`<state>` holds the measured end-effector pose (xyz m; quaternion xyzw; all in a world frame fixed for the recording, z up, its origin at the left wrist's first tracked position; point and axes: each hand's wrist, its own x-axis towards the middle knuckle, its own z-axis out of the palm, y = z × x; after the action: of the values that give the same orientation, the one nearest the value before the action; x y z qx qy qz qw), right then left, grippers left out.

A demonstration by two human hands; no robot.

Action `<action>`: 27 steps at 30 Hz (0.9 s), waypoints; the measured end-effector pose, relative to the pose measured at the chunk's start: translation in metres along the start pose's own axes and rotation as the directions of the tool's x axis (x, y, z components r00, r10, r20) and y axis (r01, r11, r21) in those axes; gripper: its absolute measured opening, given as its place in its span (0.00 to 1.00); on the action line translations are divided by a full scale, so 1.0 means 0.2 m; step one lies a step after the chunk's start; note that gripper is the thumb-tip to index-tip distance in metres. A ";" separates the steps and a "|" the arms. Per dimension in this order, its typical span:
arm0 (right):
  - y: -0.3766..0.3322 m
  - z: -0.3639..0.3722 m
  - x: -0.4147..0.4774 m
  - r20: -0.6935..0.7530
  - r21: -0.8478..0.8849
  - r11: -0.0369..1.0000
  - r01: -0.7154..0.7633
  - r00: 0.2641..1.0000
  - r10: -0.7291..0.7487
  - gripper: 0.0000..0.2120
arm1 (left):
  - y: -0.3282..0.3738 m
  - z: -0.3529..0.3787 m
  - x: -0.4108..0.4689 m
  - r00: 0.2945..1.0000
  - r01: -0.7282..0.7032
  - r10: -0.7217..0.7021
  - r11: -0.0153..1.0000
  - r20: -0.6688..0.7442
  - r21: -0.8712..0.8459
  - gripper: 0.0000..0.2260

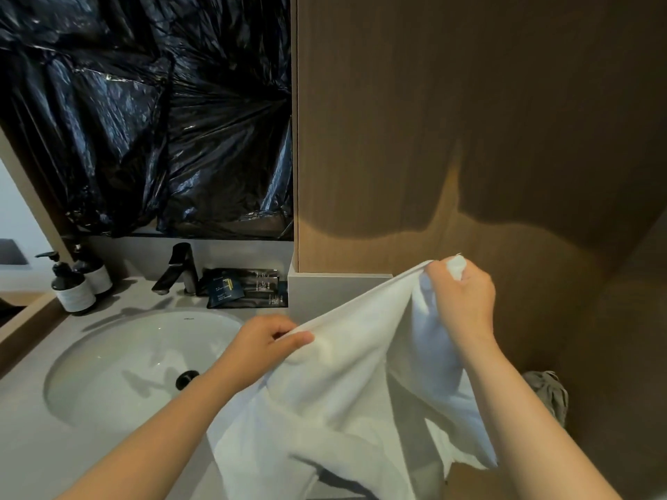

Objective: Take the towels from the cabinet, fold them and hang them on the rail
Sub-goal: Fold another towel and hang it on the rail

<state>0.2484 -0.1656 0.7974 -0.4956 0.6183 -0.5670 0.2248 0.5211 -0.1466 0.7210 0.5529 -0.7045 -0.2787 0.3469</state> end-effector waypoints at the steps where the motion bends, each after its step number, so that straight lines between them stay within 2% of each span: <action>1: 0.01 -0.01 0.01 -0.001 -0.030 0.999 -0.015 1.000 0.014 0.09 | -0.02 -0.02 -0.01 1.000 0.013 -0.012 0.999 -0.001 0.038 0.17; 4: 0.04 -0.02 0.01 0.031 -0.129 0.990 -0.048 0.998 0.053 0.10 | 0.02 -0.07 0.02 0.998 0.007 0.007 0.974 -0.061 0.227 0.18; 6: 0.06 -0.04 0.01 0.028 -0.186 0.982 -0.026 0.999 0.032 0.11 | 0.11 -0.11 0.05 0.966 -0.074 0.161 0.921 -0.202 0.383 0.20; 8: 0.06 -0.07 0.02 0.021 -0.212 0.977 0.033 0.999 -0.030 0.11 | 0.22 -0.17 0.08 0.843 -0.143 0.387 0.831 -0.375 0.537 0.17; 9: 0.06 -0.09 0.03 0.001 -0.201 0.978 0.058 0.998 -0.059 0.11 | 0.27 -0.19 0.09 0.770 -0.155 0.465 0.801 -0.437 0.578 0.14; 10: 0.06 -0.10 0.04 -0.027 -0.185 0.980 0.071 0.997 -0.077 0.11 | 0.30 -0.21 0.10 0.737 -0.152 0.497 0.782 -0.458 0.605 0.12; 11: 0.06 -0.10 0.04 -0.043 -0.180 0.981 0.070 0.996 -0.079 0.11 | 0.31 -0.21 0.11 0.765 -0.130 0.477 0.773 -0.434 0.621 0.12; 12: 0.06 -0.10 0.04 -0.031 -0.198 0.978 0.059 0.997 -0.066 0.11 | 0.30 -0.20 0.12 0.835 -0.086 0.397 0.778 -0.381 0.622 0.14; 13: 0.06 -0.09 0.04 0.002 -0.235 0.971 0.034 0.999 -0.034 0.10 | 0.28 -0.17 0.12 0.919 -0.031 0.256 0.805 -0.299 0.593 0.18; 14: 0.07 -0.09 0.03 0.040 -0.277 0.961 0.004 0.999 0.008 0.10 | 0.26 -0.14 0.12 0.966 0.027 0.117 0.840 -0.230 0.543 0.20; 15: 0.08 -0.08 0.03 0.069 -0.316 0.949 -0.017 0.997 0.041 0.10 | 0.24 -0.12 0.11 0.979 0.051 0.051 0.875 -0.196 0.481 0.20; 16: 0.09 -0.08 0.02 0.085 -0.346 0.938 -0.018 0.995 0.050 0.09 | 0.23 -0.12 0.11 0.974 0.024 0.069 0.914 -0.214 0.406 0.18; 18: 0.10 -0.09 -0.01 0.136 -0.362 0.932 0.035 0.991 0.016 0.10 | 0.27 -0.13 0.09 0.929 -0.105 0.215 0.934 -0.300 0.342 0.14; 20: 0.06 -0.07 -0.05 0.222 -0.331 0.934 0.131 0.973 -0.058 0.19 | 0.34 -0.14 0.10 0.912 -0.177 0.287 0.920 -0.294 0.350 0.14; 22: 0.00 -0.02 -0.12 0.304 -0.308 0.913 0.267 0.937 -0.172 0.31 | 0.40 -0.13 0.11 0.926 -0.179 0.289 0.903 -0.242 0.391 0.18; 24: -0.06 0.03 -0.19 0.411 -0.293 0.869 0.398 0.874 -0.262 0.38 | 0.44 -0.11 0.11 0.938 -0.181 0.279 0.900 -0.206 0.395 0.19; 27: -0.07 0.07 -0.23 0.539 -0.262 0.835 0.483 0.791 -0.289 0.35 | 0.47 -0.09 0.11 0.940 -0.169 0.264 0.910 -0.215 0.379 0.19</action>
<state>0.2848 -0.1299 0.7940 -0.7720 0.5254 -0.3273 0.1447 0.4766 -0.1464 0.8080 0.5559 -0.7485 -0.0311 0.3602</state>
